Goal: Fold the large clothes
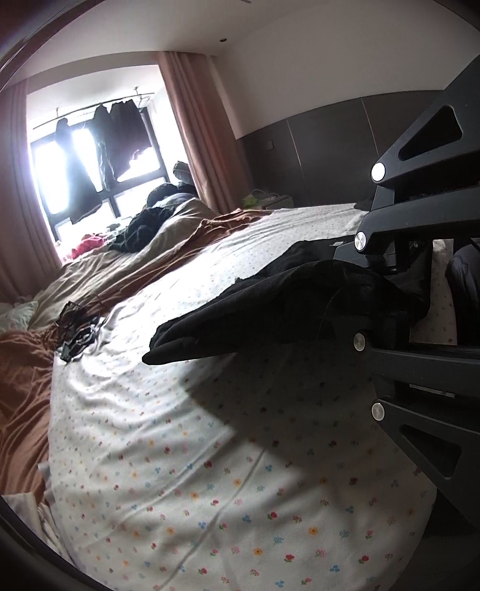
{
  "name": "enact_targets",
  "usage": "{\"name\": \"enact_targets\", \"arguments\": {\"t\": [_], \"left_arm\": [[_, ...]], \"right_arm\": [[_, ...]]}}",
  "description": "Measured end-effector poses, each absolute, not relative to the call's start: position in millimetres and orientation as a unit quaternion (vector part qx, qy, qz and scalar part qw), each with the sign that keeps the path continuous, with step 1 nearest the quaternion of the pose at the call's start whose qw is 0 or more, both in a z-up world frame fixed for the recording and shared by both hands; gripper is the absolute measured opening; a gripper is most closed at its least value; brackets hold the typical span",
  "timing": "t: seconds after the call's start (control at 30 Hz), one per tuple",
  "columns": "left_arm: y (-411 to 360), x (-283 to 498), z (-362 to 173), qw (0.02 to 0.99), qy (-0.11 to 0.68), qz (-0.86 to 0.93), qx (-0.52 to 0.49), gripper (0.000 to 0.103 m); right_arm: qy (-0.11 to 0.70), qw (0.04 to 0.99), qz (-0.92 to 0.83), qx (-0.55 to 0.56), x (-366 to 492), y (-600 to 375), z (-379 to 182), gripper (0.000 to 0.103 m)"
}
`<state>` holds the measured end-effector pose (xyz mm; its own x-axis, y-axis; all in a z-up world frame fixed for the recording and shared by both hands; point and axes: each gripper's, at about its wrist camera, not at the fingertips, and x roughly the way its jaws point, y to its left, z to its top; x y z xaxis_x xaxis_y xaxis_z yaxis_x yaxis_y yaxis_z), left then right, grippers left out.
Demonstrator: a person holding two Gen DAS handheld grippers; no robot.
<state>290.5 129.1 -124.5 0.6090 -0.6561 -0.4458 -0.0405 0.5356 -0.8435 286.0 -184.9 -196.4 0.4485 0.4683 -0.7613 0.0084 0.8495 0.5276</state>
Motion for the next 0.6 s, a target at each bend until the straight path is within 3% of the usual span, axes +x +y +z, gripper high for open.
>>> {"name": "enact_targets", "arguments": {"t": [0.07, 0.13, 0.33, 0.6], "left_arm": [[121, 289, -116, 0.787, 0.389, -0.206, -0.433, 0.012], [112, 289, -106, 0.791, 0.383, -0.215, -0.426, 0.012], [74, 290, -84, 0.801, 0.385, -0.241, -0.390, 0.012], [18, 296, -49, 0.810, 0.384, -0.279, -0.345, 0.012]], "right_arm": [[0.510, 0.816, 0.147, 0.231, 281, -179, -204, 0.028], [0.512, 0.814, 0.148, 0.231, 278, -175, -215, 0.021], [0.514, 0.806, 0.144, 0.256, 275, -176, -246, 0.018], [0.498, 0.801, 0.165, 0.290, 266, -214, -224, 0.018]]}}
